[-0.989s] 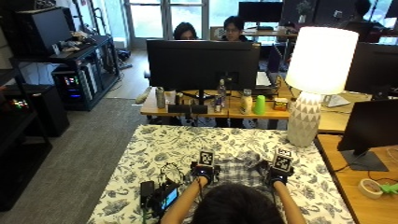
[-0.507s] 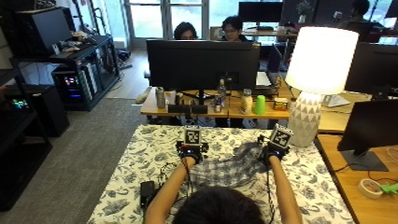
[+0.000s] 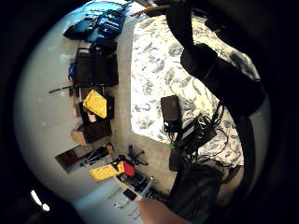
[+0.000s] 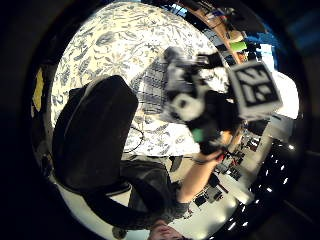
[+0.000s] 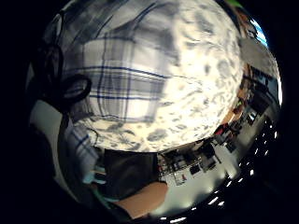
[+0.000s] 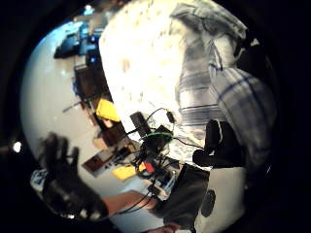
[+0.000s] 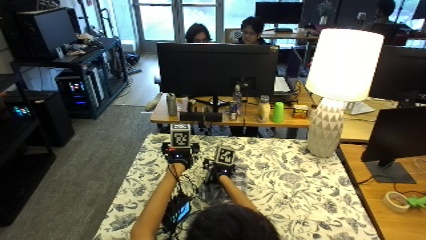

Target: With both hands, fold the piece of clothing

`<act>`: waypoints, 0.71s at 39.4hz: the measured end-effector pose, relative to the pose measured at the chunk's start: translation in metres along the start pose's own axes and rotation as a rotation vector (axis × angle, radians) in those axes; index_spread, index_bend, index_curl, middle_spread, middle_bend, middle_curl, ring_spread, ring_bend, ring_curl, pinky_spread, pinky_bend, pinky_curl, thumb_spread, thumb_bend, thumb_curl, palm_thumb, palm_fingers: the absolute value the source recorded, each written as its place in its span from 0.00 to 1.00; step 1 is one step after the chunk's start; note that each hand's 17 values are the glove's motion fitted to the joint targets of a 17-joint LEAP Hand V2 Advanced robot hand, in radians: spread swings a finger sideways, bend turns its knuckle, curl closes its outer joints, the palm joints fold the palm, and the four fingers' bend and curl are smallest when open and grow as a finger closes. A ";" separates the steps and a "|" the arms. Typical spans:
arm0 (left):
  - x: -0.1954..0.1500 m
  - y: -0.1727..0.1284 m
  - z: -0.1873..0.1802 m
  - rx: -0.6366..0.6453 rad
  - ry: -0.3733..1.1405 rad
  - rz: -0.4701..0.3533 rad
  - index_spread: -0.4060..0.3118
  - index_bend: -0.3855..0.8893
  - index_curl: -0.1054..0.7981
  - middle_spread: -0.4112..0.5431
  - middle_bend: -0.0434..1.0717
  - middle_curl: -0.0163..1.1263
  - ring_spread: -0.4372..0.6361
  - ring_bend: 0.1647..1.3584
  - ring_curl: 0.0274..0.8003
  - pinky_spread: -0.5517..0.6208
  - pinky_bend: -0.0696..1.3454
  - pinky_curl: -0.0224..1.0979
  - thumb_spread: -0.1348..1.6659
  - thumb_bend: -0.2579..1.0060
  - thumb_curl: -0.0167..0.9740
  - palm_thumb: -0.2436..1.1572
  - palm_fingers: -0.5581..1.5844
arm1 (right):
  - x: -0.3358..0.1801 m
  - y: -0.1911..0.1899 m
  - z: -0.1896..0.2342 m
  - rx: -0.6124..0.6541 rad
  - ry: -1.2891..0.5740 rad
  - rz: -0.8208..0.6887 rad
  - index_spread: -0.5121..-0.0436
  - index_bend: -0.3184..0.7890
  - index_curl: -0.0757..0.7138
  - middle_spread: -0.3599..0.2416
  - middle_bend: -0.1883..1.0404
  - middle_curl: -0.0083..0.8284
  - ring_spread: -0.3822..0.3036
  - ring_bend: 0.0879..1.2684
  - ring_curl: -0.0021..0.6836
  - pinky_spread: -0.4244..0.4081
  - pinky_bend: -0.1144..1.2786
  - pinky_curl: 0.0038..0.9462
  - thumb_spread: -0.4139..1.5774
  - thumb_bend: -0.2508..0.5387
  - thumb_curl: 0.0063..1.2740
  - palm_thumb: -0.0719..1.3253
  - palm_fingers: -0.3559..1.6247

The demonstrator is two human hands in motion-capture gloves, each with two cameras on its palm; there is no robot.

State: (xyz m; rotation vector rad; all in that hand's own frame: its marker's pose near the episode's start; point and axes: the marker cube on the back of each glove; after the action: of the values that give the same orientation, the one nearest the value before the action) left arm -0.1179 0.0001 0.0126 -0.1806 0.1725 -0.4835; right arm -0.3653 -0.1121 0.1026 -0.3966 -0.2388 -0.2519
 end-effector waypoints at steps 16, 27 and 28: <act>-0.028 -0.015 0.013 0.069 0.025 -0.051 0.54 0.39 0.35 0.64 0.19 0.29 0.59 0.47 0.39 0.71 0.61 0.34 0.78 0.19 0.21 0.26 0.37 | -0.015 0.021 -0.063 0.429 -0.268 -0.031 0.61 0.26 0.20 0.41 0.45 0.60 0.34 0.60 0.70 0.24 0.67 0.46 0.72 0.25 0.38 0.55 0.64; 0.001 0.003 -0.004 0.052 -0.021 0.004 0.55 0.39 0.35 0.63 0.19 0.29 0.58 0.47 0.39 0.71 0.62 0.33 0.78 0.20 0.21 0.26 0.37 | 0.055 0.065 -0.165 0.681 -0.155 -0.008 0.63 0.35 0.22 0.45 0.42 0.57 0.37 0.54 0.65 0.29 0.61 0.41 0.81 0.31 0.32 0.55 0.69; 0.005 0.011 -0.004 -0.016 -0.028 0.014 0.55 0.39 0.35 0.63 0.19 0.29 0.58 0.47 0.39 0.71 0.62 0.33 0.78 0.20 0.21 0.26 0.37 | 0.059 0.068 -0.168 0.687 -0.142 -0.001 0.63 0.35 0.23 0.45 0.42 0.57 0.37 0.54 0.64 0.29 0.60 0.41 0.82 0.31 0.32 0.55 0.70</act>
State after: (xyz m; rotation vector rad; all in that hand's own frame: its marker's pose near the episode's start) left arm -0.1099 0.0066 0.0060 -0.2018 0.1503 -0.4659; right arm -0.2601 -0.1318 -0.0553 0.2679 -0.4453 -0.1301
